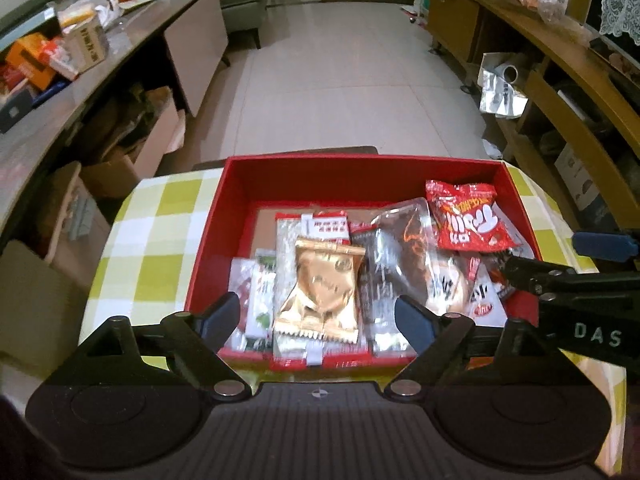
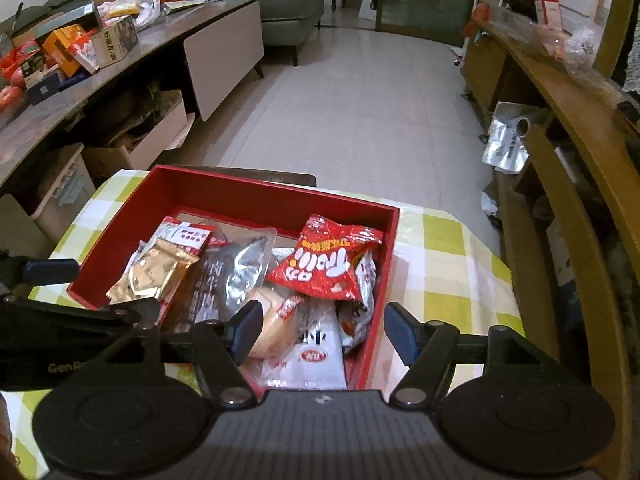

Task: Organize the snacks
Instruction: 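Lower both snacks into the red box, open both grippers and withdraw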

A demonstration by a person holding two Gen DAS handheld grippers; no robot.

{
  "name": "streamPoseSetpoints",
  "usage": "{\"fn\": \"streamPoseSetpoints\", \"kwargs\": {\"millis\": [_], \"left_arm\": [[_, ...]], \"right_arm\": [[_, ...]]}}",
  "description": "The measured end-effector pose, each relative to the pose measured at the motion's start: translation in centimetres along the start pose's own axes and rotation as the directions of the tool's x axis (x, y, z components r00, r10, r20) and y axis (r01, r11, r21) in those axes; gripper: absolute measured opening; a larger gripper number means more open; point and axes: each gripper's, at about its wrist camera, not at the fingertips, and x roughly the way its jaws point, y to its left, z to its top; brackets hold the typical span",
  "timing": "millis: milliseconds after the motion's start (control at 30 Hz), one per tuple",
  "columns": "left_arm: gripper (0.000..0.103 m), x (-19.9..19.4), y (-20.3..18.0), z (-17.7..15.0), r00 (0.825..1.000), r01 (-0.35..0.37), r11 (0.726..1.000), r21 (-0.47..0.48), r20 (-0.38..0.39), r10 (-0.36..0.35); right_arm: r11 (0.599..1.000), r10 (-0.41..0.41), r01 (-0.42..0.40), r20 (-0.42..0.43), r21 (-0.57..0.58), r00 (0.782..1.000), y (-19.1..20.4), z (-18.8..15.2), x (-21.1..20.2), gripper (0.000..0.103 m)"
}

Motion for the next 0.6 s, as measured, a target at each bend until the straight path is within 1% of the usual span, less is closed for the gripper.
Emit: {"fn": "streamPoseSetpoints", "kwargs": {"millis": [133, 267, 333, 400, 467, 600], "left_arm": [[0.090, -1.0, 0.0, -1.2, 1.000, -0.024, 1.000, 0.002, 0.005, 0.024], [0.092, -2.3, -0.1, -2.6, 1.000, -0.015, 1.000, 0.006, 0.007, 0.015], [0.094, -3.0, -0.3, -3.2, 1.000, -0.015, 1.000, 0.011, 0.015, 0.015], [0.098, -3.6, -0.5, -3.8, 0.999, -0.030, 0.999, 0.023, 0.025, 0.030], [0.098, -4.2, -0.7, -4.3, 0.999, -0.042, 0.999, 0.034, 0.035, 0.041], [0.098, -5.0, -0.8, -5.3, 0.999, -0.032, 0.999, 0.033, 0.041, 0.031]], "right_arm": [[0.999, -0.034, 0.034, 0.001, -0.025, 0.999, 0.6, -1.2, -1.3, 0.075], [1.000, -0.012, 0.012, -0.010, -0.014, 1.000, 0.8, -2.5, -2.5, 0.075], [1.000, -0.007, 0.007, -0.006, -0.015, 1.000, 1.0, -3.2, -3.3, 0.075], [1.000, -0.003, 0.003, -0.004, -0.013, 1.000, 1.2, -3.7, -4.0, 0.075], [1.000, 0.006, -0.006, -0.002, -0.008, 1.000, 1.2, -4.3, -4.6, 0.075], [1.000, 0.005, -0.005, 0.002, -0.007, 1.000, 1.5, -5.3, -5.7, 0.075]]}}
